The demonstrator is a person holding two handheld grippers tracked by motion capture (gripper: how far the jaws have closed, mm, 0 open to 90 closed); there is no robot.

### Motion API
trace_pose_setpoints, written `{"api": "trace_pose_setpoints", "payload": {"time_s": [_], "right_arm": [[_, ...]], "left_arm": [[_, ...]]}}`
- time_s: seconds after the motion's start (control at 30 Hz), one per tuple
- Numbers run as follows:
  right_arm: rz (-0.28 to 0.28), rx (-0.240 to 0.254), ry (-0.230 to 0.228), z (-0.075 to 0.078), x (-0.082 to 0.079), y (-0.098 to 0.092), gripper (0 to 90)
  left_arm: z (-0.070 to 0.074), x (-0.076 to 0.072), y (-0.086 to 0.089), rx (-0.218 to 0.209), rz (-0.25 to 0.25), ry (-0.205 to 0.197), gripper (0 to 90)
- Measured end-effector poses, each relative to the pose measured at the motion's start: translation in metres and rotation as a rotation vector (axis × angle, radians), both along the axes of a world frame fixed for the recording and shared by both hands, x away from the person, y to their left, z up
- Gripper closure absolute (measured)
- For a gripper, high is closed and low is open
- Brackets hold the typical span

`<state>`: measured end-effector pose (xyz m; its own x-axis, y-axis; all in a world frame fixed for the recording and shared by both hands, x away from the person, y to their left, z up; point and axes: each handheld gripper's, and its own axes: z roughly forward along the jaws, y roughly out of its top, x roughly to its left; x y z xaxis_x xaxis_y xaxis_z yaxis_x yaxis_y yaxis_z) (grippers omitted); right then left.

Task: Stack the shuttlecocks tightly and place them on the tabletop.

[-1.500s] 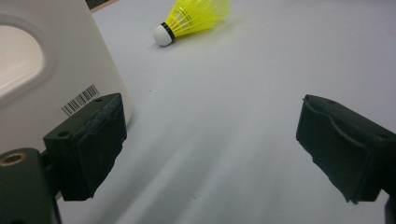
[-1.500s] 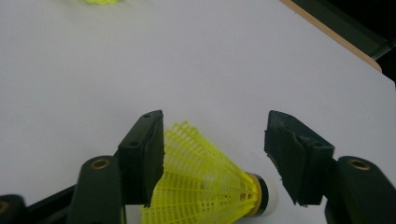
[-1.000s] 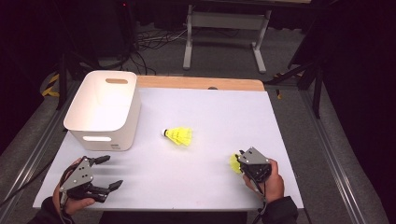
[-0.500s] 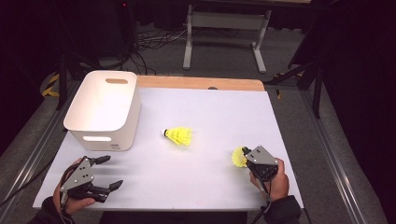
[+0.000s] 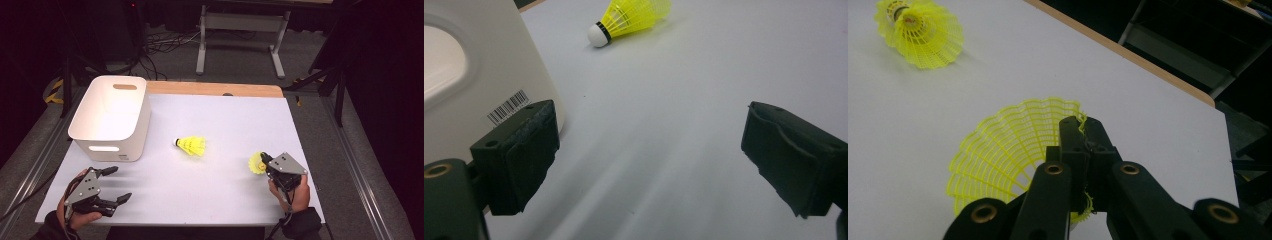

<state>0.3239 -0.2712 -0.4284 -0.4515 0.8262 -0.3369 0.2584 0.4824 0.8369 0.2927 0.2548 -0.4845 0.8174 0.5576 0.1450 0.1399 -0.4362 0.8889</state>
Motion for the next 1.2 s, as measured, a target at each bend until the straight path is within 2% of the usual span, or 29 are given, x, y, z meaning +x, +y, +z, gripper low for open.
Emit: {"api": "trace_pose_setpoints", "payload": {"time_s": [0.5, 0.67, 0.97, 1.2], "right_arm": [[0.056, 0.066, -0.006, 0.005, 0.009, 0.015, 89.7], [0.081, 0.062, -0.008, 0.006, 0.012, 0.025, 89.7], [0.139, 0.114, 0.005, 0.008, 0.016, 0.041, 89.7], [0.185, 0.12, 0.014, 0.008, 0.021, 0.057, 89.6]], "left_arm": [[0.0, 0.0, -0.001, 0.002, 0.001, -0.003, 9.2], [0.0, 0.0, -0.001, 0.002, -0.001, -0.003, 9.2], [0.0, 0.0, -0.001, 0.001, 0.001, -0.001, 9.1], [0.0, 0.0, -0.002, -0.001, -0.001, 0.001, 9.1]]}}
